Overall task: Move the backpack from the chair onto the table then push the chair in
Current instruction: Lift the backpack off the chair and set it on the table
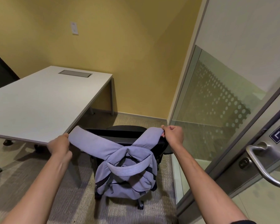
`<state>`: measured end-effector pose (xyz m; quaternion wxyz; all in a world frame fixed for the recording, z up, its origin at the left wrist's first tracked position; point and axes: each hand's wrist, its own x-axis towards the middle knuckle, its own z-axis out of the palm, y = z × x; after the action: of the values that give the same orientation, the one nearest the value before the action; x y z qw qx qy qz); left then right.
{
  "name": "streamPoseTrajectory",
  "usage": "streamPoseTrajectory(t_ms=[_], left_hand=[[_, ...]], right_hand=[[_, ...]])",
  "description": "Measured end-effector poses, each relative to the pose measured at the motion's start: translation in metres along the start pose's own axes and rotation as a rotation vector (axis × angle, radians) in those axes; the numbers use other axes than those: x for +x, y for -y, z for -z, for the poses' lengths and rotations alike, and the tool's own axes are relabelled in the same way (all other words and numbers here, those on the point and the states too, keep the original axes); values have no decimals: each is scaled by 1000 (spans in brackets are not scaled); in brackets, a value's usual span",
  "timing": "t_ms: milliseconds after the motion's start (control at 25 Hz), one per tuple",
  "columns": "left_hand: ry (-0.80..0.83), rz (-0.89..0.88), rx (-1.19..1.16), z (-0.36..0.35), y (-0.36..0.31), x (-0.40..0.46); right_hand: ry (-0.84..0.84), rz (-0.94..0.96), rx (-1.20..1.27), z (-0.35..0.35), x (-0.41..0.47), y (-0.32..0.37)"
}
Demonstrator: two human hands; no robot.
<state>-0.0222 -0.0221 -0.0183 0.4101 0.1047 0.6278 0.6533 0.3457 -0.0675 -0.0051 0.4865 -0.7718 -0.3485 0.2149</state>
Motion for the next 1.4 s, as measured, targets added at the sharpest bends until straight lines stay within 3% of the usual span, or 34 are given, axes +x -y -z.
streamPoseTrajectory(t_ms=[160,360,600,680,840,920,1000,1080,1240,1400], left_hand=[[-1,38,31,27,17,-12],[106,84,163,39,44,-31],[349,33,247,26,60,-63],[478,19,204,24,61,-84],[925,164,75,27,71,-143],[1162,42,189,28,84,-172],[1343,-210,367,22,94,-200],[1286,-391,473,7,94,-215],[1035,-561,578,-21,81,-227],[871,-567,388,-45,68,-227]], right_hand=[[-38,-101,238,5,-9,4],[-77,-333,734,20,-30,17],[-24,-237,969,65,-40,68],[-18,-181,1030,80,-40,95],[-10,-72,1154,111,-39,145],[-35,4,1178,125,-39,168],[-60,60,1217,140,-37,190],[-85,87,1261,156,-36,208],[-116,135,1317,176,-31,229],[-174,142,1298,187,-21,232]])
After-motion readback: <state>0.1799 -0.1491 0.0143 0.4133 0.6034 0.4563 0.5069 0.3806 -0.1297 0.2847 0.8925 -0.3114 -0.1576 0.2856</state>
